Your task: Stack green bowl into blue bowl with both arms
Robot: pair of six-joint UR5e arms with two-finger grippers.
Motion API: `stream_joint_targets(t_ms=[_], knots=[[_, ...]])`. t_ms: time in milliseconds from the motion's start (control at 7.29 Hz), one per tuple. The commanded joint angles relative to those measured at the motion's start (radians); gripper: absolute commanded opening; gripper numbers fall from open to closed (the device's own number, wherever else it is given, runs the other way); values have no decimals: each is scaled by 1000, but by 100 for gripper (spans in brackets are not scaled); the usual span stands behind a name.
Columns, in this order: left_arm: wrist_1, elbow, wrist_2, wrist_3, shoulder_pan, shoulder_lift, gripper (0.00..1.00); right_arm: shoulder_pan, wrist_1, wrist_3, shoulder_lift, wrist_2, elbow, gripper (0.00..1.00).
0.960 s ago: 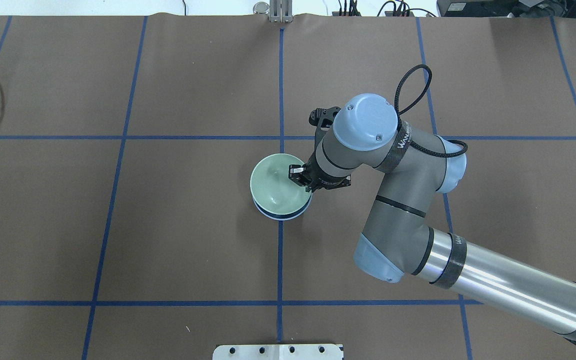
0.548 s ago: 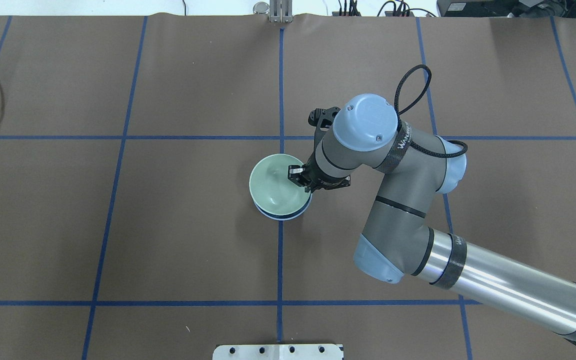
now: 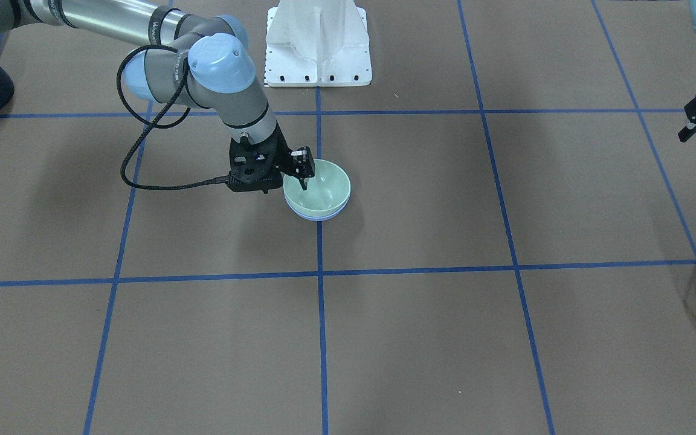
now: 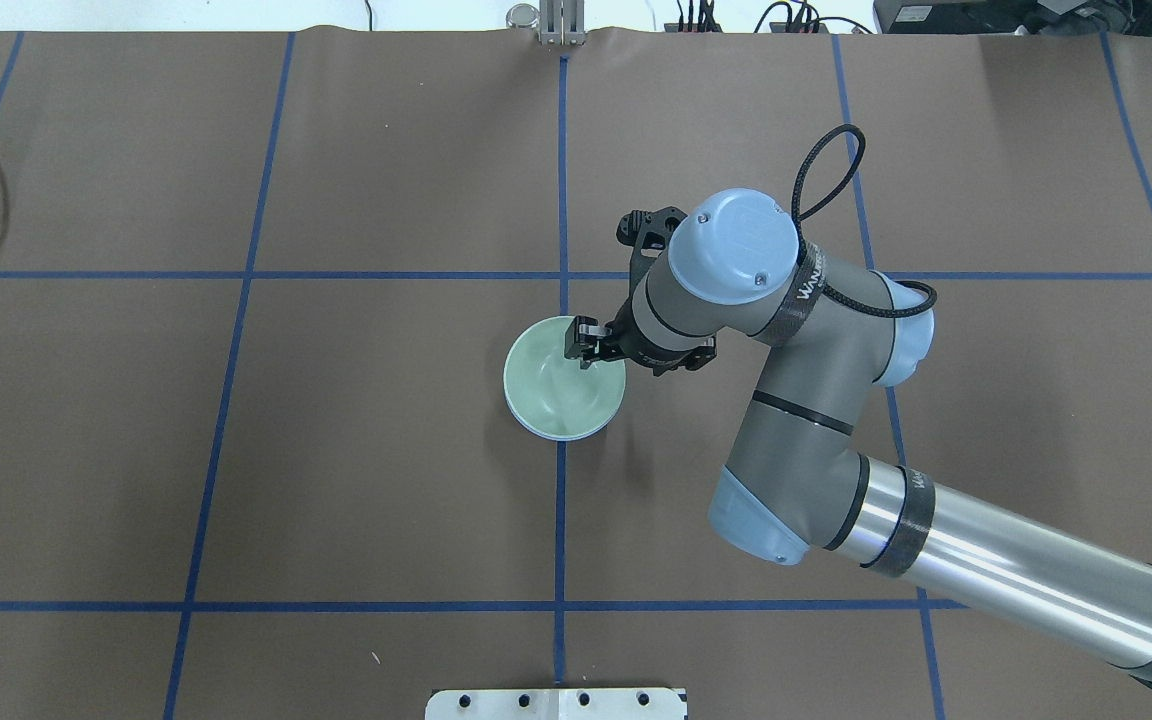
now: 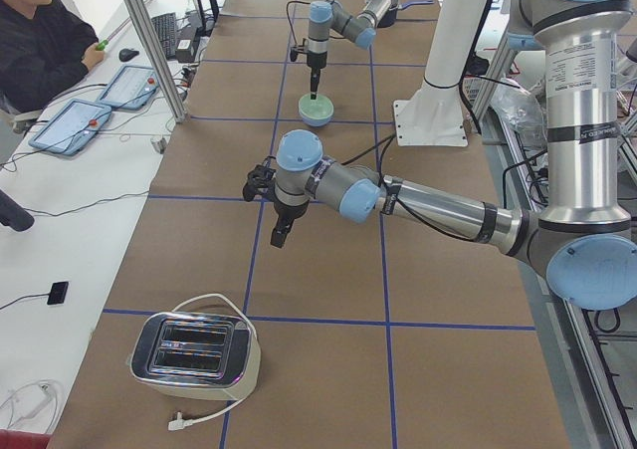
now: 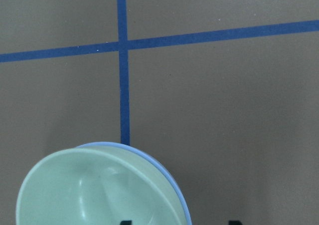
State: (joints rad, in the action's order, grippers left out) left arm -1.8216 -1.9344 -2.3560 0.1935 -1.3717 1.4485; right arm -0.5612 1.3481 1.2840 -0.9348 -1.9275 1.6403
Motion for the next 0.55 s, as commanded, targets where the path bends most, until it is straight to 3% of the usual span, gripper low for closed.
stream_joint_targets(t_ms=[0, 137, 411], knots=[[8, 9, -29, -21, -48, 4, 98, -104, -9, -56, -5, -11, 22, 100], [11, 41, -69, -57, -91, 9, 98, -194, -3, -105, -24, -51, 24, 100], [10, 64, -74, -65, -116, 15, 98, -422, 8, -379, -100, -277, 13, 100]])
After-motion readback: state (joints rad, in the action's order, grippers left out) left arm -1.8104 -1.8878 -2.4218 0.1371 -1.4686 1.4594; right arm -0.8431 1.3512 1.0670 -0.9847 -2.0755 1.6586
